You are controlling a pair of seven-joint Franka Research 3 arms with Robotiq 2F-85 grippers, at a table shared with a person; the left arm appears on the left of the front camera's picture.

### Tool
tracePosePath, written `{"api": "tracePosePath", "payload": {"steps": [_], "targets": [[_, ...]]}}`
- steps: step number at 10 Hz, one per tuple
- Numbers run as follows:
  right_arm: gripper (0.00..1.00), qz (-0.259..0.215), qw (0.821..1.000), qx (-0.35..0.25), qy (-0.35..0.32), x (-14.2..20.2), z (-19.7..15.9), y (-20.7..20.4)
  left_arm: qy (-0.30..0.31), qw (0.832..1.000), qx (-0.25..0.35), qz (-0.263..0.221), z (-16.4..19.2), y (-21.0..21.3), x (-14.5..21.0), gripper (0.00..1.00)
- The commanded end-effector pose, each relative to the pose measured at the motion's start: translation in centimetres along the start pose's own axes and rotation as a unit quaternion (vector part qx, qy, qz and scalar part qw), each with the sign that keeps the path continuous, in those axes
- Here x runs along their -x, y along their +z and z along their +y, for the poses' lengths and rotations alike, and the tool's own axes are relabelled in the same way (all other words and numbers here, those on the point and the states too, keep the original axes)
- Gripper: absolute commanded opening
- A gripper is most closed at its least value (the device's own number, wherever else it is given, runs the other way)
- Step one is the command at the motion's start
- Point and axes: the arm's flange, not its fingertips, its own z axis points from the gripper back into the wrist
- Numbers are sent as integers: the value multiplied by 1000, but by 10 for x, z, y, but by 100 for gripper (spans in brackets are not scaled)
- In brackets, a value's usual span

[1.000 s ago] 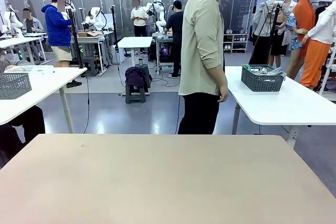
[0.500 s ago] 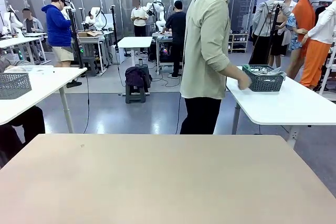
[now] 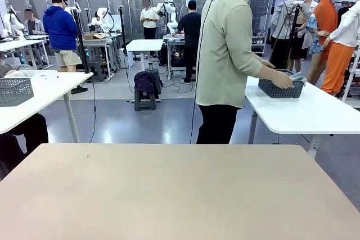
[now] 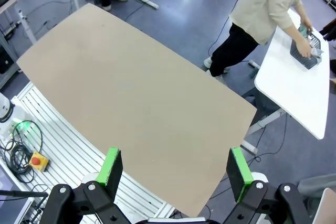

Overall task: Fold the towels and place them in the basket.
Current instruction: When a person lays out a Towel with hook on the table, fold it in half twice.

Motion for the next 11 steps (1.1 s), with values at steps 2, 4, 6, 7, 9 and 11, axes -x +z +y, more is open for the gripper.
{"api": "tracePosePath", "payload": {"steps": [2, 4, 6, 7, 9, 11], "targets": [[100, -6, 1000, -2, 5, -1, 2, 2, -5, 1000, 5, -2, -2, 0, -1, 100], [100, -6, 1000, -2, 5, -1, 2, 2, -5, 1000, 5, -2, -2, 0, -1, 100], [100, -6, 1000, -2, 5, -1, 2, 2, -5, 1000, 5, -2, -2, 0, -1, 100], [100, -6, 1000, -2, 5, -1, 2, 2, -5, 1000, 5, -2, -2, 0, -1, 100], [100, -6, 1000, -2, 5, -1, 2, 2, -5, 1000, 5, -2, -2, 0, -1, 100], [100, -6, 1000, -2, 5, -1, 2, 2, -5, 1000, 5, -2, -2, 0, -1, 100]]}}
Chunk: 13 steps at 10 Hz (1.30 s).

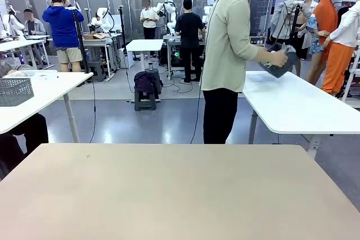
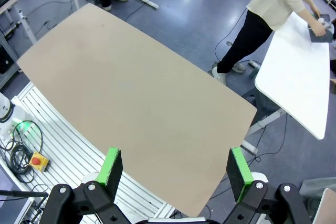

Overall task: Fold the towels and place them in the basket.
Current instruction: When a person lays out a Towel with hook on the table, fold it in half twice.

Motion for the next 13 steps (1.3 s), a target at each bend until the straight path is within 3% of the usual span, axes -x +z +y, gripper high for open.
{"api": "tracePosePath", "payload": {"steps": [1, 6, 13], "targets": [[100, -6, 1000, -1, 5, -1, 2, 2, -6, 1000, 5, -2, -2, 0, -1, 100], [100, 76, 997, -13, -17, -1, -1, -6, 28, 997, -21, 64, 2, 7, 1, 100], [100, 61, 996, -26, -56, 1, -12, -2, 87, 995, -26, 48, 35, 16, 34, 100]]}}
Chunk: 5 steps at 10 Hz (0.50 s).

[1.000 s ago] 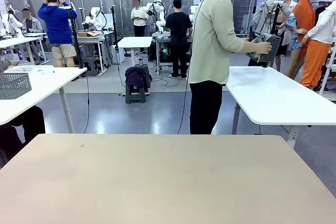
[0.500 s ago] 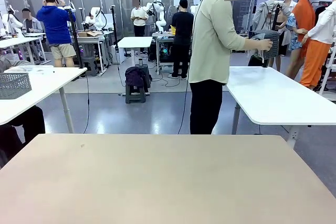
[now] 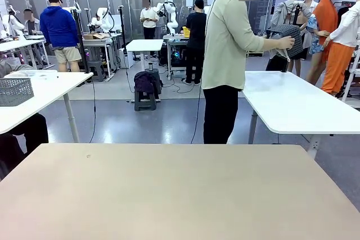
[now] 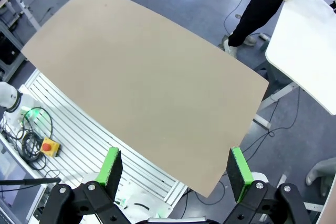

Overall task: Fold the towels and place them in the basket.
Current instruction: When a person lays out a Towel with hook on the table, fold it in half twice.

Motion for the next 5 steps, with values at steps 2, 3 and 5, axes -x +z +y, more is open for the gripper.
{"api": "tracePosePath", "payload": {"steps": [2, 3, 5], "targets": [[100, -2, 1000, -8, -24, -4, -2, 3, 26, 999, 20, 18, 11, -10, 8, 100], [100, -4, 1000, -10, -25, -5, -3, 4, 30, 999, 25, 19, 13, -13, 9, 100], [100, -3, 1000, -10, -29, -6, -4, 5, 35, 999, 28, 22, 14, -16, 10, 100]]}}
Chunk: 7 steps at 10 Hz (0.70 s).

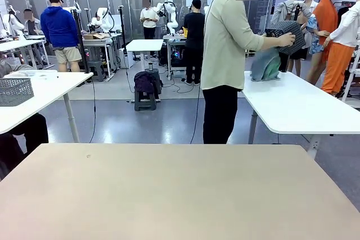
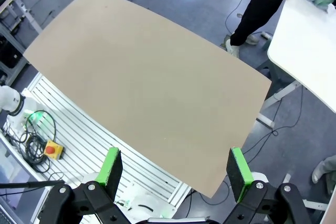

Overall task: Fold the towels and place them in the basket.
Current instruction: When a person lays out a Towel with hook on the table, fold it in half twice.

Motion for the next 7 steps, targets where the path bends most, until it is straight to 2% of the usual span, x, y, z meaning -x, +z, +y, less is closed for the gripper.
{"api": "tracePosePath", "payload": {"steps": [1, 2, 7], "targets": [[100, 3, 1000, -7, -17, -4, -2, 6, 18, 1000, 7, 6, -5, -1, 0, 100], [100, 0, 1000, 0, 0, 0, 0, 0, 0, 1000, 0, 0, 0, 0, 0, 100], [100, 0, 1000, 0, 0, 0, 0, 0, 0, 1000, 0, 0, 0, 0, 0, 100]]}}
